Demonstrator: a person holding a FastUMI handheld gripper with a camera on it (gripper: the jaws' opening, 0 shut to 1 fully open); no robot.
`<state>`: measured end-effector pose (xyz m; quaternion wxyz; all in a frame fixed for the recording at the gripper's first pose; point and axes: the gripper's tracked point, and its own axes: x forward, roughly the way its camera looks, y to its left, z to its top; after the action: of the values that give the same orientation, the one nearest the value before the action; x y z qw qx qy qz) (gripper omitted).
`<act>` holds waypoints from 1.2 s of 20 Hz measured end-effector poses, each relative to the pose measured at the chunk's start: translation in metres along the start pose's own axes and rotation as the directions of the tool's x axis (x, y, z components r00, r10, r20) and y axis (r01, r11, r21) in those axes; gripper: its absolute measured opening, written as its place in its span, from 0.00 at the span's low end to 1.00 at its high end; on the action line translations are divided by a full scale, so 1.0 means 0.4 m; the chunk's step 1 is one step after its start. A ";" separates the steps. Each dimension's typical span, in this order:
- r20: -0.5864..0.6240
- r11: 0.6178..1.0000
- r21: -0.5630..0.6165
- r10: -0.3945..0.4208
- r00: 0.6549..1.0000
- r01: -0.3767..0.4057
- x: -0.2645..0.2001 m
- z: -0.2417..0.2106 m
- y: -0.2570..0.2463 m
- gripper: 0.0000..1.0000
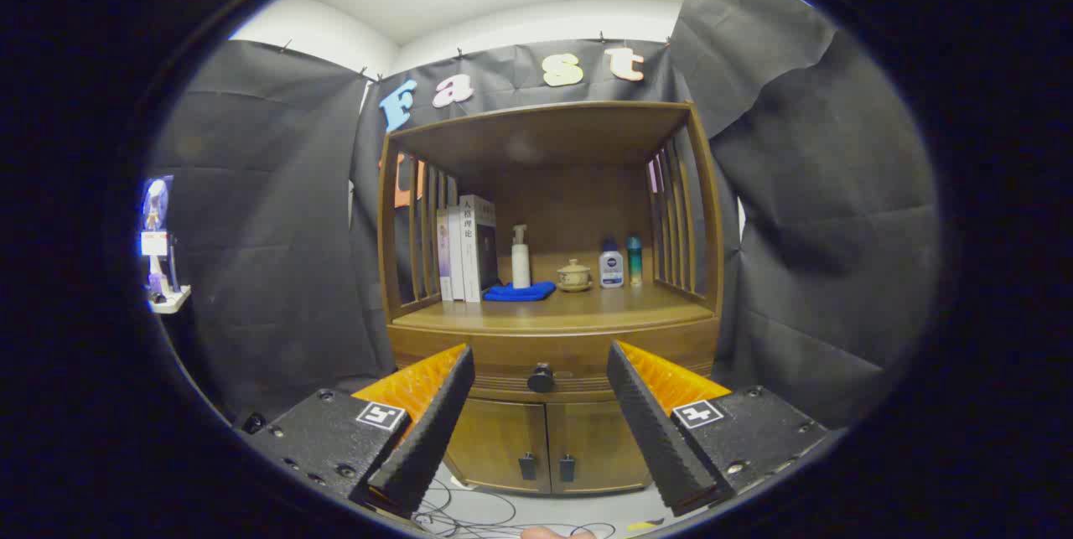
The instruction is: Pull open the drawer, take out the items inside it, and place them on the countertop above the cabinet.
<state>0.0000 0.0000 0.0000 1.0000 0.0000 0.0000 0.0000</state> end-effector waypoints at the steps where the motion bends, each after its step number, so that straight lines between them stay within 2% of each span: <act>1: 0.001 1.000 -0.001 0.001 1.000 -0.001 0.003 0.000 0.001 1.00; 16: -0.004 1.000 0.002 0.003 1.000 -0.003 0.035 -0.002 0.041 1.00; 24: -0.046 0.999 0.002 -0.041 0.998 0.041 0.142 -0.064 0.033 1.00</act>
<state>0.0567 0.0133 -0.0255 0.9995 0.0013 0.0230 -0.0207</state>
